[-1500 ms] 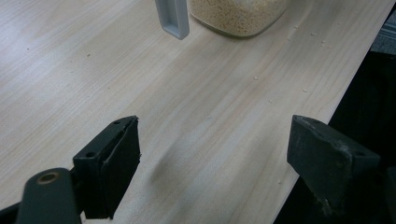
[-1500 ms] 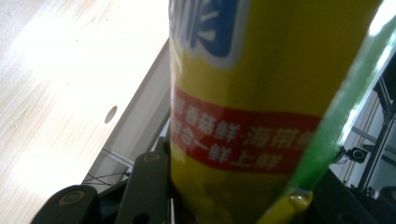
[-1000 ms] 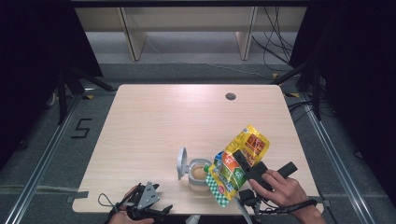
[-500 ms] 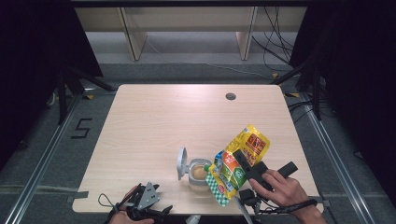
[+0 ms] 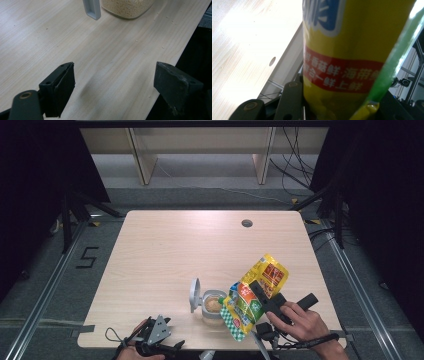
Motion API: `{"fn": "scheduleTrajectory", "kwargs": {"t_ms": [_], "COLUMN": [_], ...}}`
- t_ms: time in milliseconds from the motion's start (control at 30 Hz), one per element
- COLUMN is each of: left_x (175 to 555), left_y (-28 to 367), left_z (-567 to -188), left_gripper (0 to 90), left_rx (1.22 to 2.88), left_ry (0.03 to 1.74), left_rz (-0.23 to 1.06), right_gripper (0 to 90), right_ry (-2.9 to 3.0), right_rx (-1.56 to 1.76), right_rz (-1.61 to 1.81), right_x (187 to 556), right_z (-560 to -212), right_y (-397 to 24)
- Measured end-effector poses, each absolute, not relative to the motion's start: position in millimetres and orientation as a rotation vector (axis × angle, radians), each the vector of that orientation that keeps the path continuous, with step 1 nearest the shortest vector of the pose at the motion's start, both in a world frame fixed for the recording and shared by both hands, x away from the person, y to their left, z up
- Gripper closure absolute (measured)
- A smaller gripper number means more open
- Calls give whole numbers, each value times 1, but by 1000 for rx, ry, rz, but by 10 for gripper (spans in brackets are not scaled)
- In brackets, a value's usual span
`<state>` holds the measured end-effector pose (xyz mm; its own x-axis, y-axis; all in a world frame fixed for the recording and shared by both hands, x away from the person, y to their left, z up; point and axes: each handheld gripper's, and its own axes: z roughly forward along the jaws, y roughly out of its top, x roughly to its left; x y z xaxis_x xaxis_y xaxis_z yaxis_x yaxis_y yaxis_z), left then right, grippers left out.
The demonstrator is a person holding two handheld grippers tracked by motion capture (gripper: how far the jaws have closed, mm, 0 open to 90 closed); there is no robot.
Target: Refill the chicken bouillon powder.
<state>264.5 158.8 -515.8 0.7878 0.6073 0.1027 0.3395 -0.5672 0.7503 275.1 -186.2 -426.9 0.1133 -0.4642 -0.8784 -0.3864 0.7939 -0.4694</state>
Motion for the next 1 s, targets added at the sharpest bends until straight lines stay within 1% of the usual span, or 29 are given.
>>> {"fn": "scheduleTrajectory", "kwargs": {"t_ms": [67,100,200,467,600,700,867,933,1000], "left_x": [265,266,265,265,265,265,265,264,265], "left_y": [158,161,159,160,161,161,160,160,161], "left_z": [-516,-513,-516,-513,-513,-513,-514,-514,-513], "left_gripper": [168,168,169,169,168,168,168,168,168], "left_rx": [2211,2245,2218,2225,2232,2220,2210,2219,2227], "left_ry": [700,682,697,701,682,688,703,690,683], "left_rz": [454,477,457,468,484,470,466,475,479], "right_gripper": [652,652,652,653,655,657,661,664,667], "right_ry": [1490,1490,1496,1494,1520,1560,1599,1626,1620], "right_rx": [-719,-720,-718,-738,-721,-675,-667,-622,-649], "right_rz": [-61,-62,-56,-58,-11,26,83,128,133], "right_x": [276,275,276,278,279,282,286,287,288], "right_z": [-426,-426,-426,-426,-426,-431,-429,-431,-428], "right_y": [-186,-186,-187,-188,-189,-194,-198,-201,-201]}}
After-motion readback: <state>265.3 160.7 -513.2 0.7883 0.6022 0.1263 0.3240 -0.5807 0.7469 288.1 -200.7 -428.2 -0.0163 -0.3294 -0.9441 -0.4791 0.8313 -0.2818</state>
